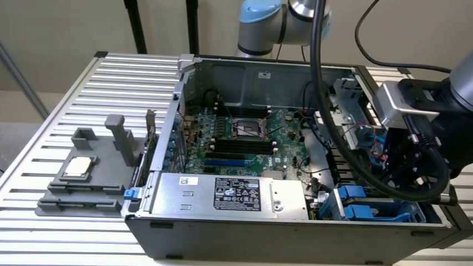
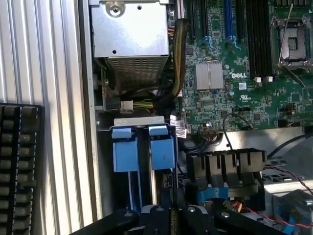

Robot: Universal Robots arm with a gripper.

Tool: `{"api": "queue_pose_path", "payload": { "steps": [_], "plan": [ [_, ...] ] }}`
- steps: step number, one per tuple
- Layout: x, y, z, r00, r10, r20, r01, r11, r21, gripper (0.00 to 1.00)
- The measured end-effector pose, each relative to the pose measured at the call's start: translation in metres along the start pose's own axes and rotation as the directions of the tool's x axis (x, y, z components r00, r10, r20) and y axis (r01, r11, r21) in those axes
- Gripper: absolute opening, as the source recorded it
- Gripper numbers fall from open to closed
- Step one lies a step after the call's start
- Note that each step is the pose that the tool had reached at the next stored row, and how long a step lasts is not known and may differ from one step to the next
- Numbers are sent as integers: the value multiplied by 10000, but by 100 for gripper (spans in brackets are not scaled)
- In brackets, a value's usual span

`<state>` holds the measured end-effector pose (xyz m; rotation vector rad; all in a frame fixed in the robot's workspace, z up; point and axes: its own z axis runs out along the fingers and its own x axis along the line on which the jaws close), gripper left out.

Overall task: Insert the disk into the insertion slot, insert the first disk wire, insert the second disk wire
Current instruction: 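Insert the first disk wire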

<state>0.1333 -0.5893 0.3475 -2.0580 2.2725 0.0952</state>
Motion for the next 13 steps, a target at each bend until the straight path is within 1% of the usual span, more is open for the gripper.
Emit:
{"api": "queue_pose_path", "payload": {
  "steps": [4, 9, 13],
  "plan": [
    [-42, -12, 4, 10000, 18, -83, -18, 10000, 0, 16],
    [-46, -40, 11, 9999, 22, -136, -22, 10000, -5, 16],
    [-45, -50, 20, 9998, 25, -207, -25, 10000, -1, 16]
  ]
}}
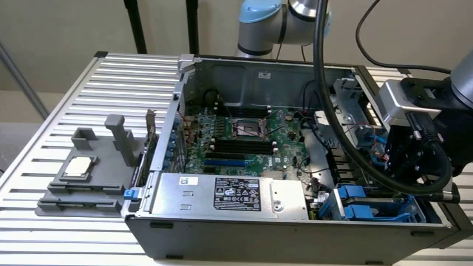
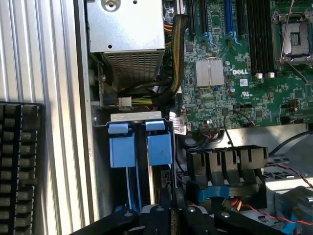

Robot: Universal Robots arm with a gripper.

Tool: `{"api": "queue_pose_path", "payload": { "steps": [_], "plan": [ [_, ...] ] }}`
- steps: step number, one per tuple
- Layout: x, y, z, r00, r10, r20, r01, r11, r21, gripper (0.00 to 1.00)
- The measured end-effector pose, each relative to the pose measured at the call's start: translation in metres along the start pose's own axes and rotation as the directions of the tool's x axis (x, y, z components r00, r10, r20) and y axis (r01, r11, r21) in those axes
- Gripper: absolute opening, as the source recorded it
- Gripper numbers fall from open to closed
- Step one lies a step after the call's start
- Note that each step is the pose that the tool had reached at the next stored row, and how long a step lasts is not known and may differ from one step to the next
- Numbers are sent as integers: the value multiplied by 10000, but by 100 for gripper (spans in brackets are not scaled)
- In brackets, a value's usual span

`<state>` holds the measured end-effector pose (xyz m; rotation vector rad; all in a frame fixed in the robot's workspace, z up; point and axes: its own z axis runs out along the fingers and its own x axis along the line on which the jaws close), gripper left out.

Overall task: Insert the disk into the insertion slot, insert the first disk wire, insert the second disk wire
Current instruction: 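Insert the first disk wire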

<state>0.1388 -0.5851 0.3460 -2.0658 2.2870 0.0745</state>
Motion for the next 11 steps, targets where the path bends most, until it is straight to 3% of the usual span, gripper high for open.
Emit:
{"api": "queue_pose_path", "payload": {
  "steps": [11],
  "plan": [
    [1, -1, 16, 9998, 176, -51, -176, 9998, 18, 16]
  ]
}}
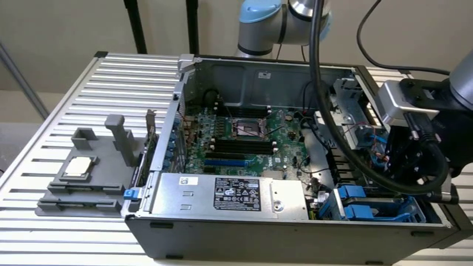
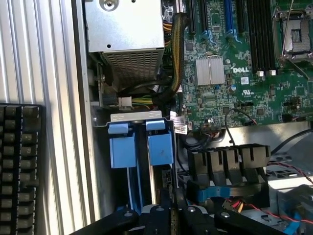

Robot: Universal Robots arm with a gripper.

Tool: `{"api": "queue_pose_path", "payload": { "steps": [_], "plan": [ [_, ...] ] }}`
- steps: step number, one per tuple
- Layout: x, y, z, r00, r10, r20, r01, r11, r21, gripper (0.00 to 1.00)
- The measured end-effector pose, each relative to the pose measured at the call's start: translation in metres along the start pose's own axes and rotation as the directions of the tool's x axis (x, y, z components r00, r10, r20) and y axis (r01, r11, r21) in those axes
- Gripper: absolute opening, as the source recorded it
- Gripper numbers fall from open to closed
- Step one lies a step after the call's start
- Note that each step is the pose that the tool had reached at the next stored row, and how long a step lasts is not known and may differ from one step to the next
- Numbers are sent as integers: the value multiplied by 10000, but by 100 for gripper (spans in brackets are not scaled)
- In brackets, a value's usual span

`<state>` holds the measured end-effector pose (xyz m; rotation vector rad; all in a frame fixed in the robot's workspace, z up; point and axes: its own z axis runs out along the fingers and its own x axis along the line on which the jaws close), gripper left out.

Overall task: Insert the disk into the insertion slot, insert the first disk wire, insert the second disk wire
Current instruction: 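Insert the first disk wire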

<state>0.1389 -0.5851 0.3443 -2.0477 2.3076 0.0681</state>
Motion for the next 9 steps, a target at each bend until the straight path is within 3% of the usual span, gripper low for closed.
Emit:
{"api": "queue_pose_path", "payload": {
  "steps": [9],
  "plan": [
    [1, 1, 4, 9999, 84, -58, -84, 10000, 13, 16]
  ]
}}
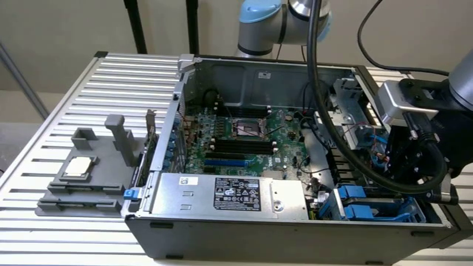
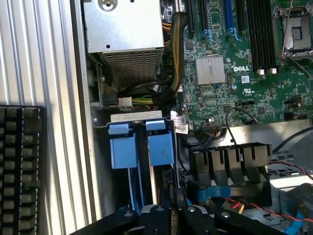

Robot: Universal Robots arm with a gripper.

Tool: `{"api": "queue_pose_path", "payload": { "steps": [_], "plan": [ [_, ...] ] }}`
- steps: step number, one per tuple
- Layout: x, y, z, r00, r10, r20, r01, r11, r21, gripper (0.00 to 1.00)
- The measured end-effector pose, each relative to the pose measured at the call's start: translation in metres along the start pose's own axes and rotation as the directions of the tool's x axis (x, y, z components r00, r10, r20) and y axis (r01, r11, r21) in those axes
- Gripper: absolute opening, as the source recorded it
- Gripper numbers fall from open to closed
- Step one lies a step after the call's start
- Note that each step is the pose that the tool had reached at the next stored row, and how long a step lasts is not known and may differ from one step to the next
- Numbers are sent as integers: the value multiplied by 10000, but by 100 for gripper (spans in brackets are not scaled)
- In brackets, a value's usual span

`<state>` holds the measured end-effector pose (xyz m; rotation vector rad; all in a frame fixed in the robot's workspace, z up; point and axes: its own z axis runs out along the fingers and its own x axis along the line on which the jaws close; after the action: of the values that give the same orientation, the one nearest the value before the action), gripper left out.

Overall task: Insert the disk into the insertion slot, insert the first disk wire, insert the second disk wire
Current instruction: 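Insert the first disk wire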

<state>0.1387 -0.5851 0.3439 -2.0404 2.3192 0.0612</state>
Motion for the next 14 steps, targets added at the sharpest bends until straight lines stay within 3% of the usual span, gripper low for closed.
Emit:
{"api": "queue_pose_path", "payload": {
  "steps": [7, 14],
  "plan": [
    [1, 12, 0, 10000, 9, -39, -9, 10000, 3, 16],
    [-19, 16, 1, 9999, 36, -154, -36, 10000, 20, 16]
  ]
}}
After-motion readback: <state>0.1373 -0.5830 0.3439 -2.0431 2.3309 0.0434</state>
